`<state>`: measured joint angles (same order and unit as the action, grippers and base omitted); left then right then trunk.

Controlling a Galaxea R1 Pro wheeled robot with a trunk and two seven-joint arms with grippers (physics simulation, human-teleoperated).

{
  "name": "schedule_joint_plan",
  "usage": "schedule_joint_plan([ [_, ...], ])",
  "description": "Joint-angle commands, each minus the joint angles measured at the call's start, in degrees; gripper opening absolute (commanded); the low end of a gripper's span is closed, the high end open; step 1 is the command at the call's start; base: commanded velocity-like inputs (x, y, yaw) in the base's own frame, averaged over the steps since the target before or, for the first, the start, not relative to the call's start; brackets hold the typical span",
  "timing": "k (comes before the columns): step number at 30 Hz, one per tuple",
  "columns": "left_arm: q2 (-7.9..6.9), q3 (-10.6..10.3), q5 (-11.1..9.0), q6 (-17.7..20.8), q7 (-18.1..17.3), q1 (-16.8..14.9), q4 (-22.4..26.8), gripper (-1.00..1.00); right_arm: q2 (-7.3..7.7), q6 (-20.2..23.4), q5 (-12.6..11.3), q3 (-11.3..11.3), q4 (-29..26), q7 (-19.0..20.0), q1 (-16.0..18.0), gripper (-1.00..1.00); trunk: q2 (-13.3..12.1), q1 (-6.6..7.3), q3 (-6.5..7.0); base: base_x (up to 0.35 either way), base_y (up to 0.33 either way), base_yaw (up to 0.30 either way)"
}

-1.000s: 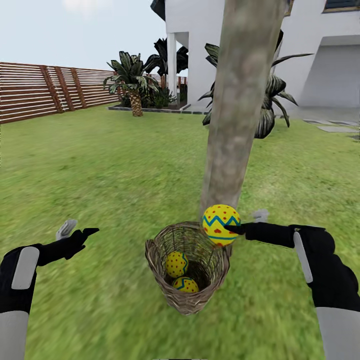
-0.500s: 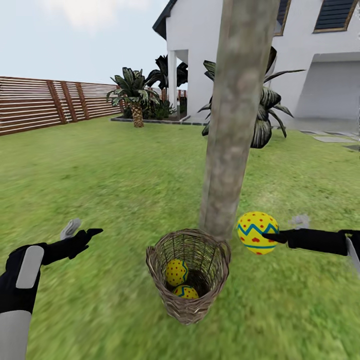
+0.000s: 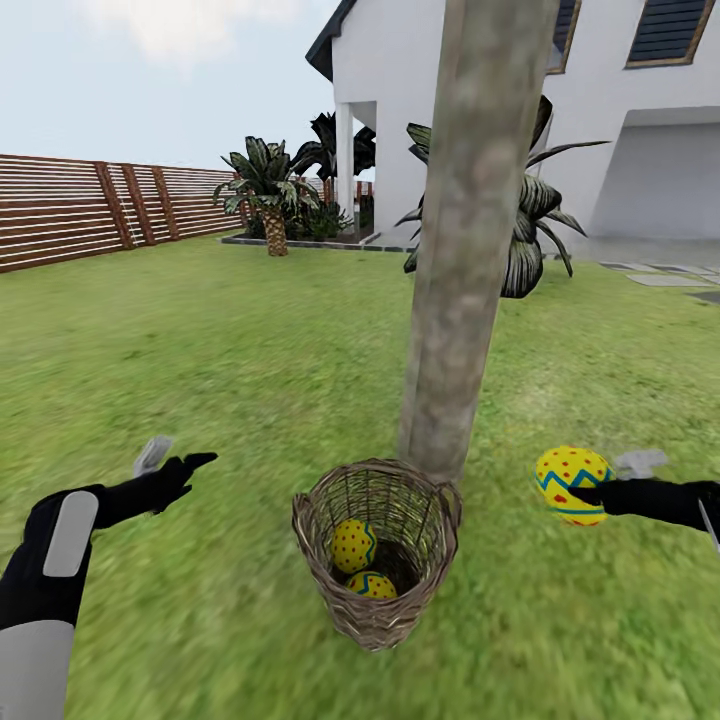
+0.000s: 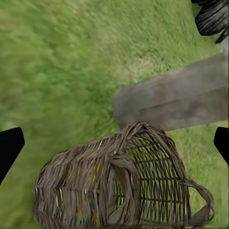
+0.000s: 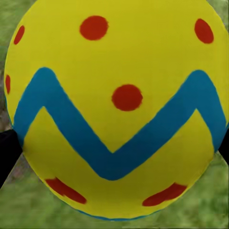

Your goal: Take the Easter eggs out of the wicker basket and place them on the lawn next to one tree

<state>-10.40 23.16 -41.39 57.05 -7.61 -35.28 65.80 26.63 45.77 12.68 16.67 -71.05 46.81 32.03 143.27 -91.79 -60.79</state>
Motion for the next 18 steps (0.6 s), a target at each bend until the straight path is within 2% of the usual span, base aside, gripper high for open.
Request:
schedule_joint_plan([
  [1,0.03,0.1,0.6,0.3,-3.4,0.0,-0.1,1.0,-0.17,-1.6,0.5,0.0,1.3,-4.2,0.1,-1.0,0.0,0.01,-0.05,0.0,-0.005,0.0],
  [3,0.01,-0.3,0.6,0.3,-8.2,0.0,-0.2,1.0,-1.46,-5.6,0.5,-0.1,4.7,-11.5,0.1,-1.0,0.0,0.01,-0.05,0.0,-0.126,0.0],
  [4,-0.03,-1.3,0.7,0.3,-10.2,0.0,-0.2,1.0,-2.51,-8.0,0.6,-0.2,7.2,-15.5,0.1,-1.0,0.0,0.01,-0.05,0.0,-0.264,0.0],
  [6,-0.03,-2.9,0.7,0.2,-11.4,0.0,-0.2,1.0,-4.4,-12.1,0.5,-0.3,10.5,-21.3,0.3,-1.0,0.0,0.01,-0.05,0.0,-0.296,0.0],
  [7,0.03,-3.2,0.7,0.2,-11.6,0.0,-0.2,1.0,-5.09,-13.2,0.5,-0.3,11.1,-22.9,0.3,-1.0,0.0,0.01,-0.05,0.0,-0.308,0.0],
  [9,0.09,-3.5,0.6,0.2,-11.7,0.0,-0.2,1.0,-6.04,-14.3,0.7,-0.4,11.6,-24.3,0.3,-1.0,0.0,0.01,-0.05,0.0,-0.312,0.0],
  [11,0.2,-3.6,0.6,0.2,-12.0,0.1,-0.2,1.0,-6.31,-14.5,0.8,-0.7,11.9,-24.7,0.3,-1.0,0.0,0.01,-0.05,0.0,-0.314,0.025],
  [15,1.62,-3.6,0.6,0.2,-13.3,0.2,-0.5,1.0,-6.58,-14.5,0.6,-4.5,12.1,-25.5,0.3,-1.0,0.0,0.01,-0.05,0.0,-0.282,0.24],
  [18,1.76,-3.6,0.6,0.2,-13.5,0.2,-2.5,1.0,-9.44,-14.5,0.9,-7.9,12.2,-26.0,0.3,-1.0,0.0,0.01,-0.05,0.0,-0.054,0.292],
])
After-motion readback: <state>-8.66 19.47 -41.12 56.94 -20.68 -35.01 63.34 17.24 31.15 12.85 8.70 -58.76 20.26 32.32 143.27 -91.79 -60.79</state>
